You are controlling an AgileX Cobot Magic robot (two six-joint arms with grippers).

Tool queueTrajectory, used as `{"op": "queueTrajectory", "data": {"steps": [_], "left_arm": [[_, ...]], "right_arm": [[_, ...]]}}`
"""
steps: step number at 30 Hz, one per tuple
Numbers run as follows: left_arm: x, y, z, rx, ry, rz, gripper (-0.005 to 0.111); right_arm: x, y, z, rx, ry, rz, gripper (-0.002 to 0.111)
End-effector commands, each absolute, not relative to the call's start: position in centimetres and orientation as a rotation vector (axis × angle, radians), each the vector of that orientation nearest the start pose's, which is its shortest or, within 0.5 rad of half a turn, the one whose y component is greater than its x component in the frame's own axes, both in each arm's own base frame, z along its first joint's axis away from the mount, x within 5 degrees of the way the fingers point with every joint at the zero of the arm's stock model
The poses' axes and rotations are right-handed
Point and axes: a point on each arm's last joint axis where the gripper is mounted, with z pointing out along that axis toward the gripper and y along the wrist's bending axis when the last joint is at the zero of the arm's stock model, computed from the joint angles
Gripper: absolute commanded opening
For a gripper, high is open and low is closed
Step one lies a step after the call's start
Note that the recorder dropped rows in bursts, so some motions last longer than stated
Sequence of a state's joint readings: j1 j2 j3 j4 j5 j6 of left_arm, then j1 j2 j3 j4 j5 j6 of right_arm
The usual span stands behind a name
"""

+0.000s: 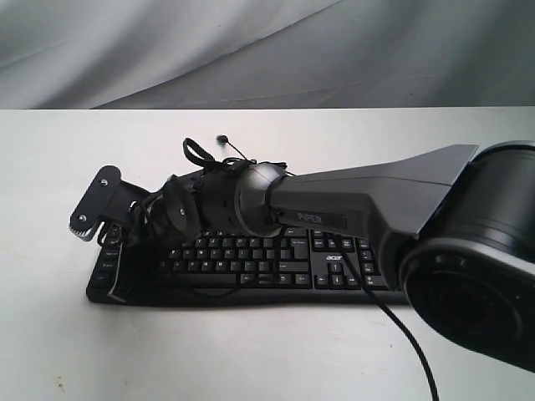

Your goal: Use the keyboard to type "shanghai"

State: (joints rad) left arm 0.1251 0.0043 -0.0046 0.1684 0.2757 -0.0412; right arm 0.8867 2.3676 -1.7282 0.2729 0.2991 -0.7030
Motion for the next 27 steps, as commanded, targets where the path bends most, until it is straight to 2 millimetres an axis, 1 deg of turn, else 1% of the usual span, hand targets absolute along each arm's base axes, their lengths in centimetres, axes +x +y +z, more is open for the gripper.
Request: {"op": "queueTrajectory", "data": {"steps": [1, 7, 9, 11, 15, 19, 21, 22, 27], "left_arm": [[5.4, 1.0, 18.9, -0.034, 1.75, 0.208, 0.0], [5.4, 1.0, 18.9, -0.034, 1.75, 0.208, 0.0], [5.4, 1.0, 18.9, -0.034, 1.75, 0.208, 0.0], [5.4, 1.0, 18.9, -0.034, 1.75, 0.208, 0.0], [5.4, 1.0, 18.9, -0.034, 1.75, 0.208, 0.0], [5.4, 1.0, 18.9, -0.034, 1.75, 0.208, 0.0], [5.4, 1.0, 18.9, -0.034, 1.75, 0.208, 0.0], [5.4, 1.0, 18.9, -0.034, 1.75, 0.208, 0.0], [5.4, 1.0, 18.9, -0.034, 1.75, 0.208, 0.0]], "right_arm": [[32.2, 40.2, 11.5, -1.523, 1.887, 0.294, 0.0], [31.9, 40.4, 10.4, -1.531, 1.919, 0.308, 0.0], [31.8, 40.4, 10.4, -1.534, 1.919, 0.306, 0.0], [31.8, 40.4, 10.8, -1.536, 1.91, 0.302, 0.0], [32.1, 40.0, 13.1, -1.535, 1.877, 0.283, 0.0], [32.4, 38.7, 15.2, -1.5, 1.882, 0.28, 0.0], [32.2, 37.6, 16.0, -1.484, 1.889, 0.271, 0.0], [32.0, 37.2, 16.3, -1.479, 1.891, 0.27, 0.0], [30.4, 33.7, 17.3, -1.455, 1.92, 0.246, 0.0]]}}
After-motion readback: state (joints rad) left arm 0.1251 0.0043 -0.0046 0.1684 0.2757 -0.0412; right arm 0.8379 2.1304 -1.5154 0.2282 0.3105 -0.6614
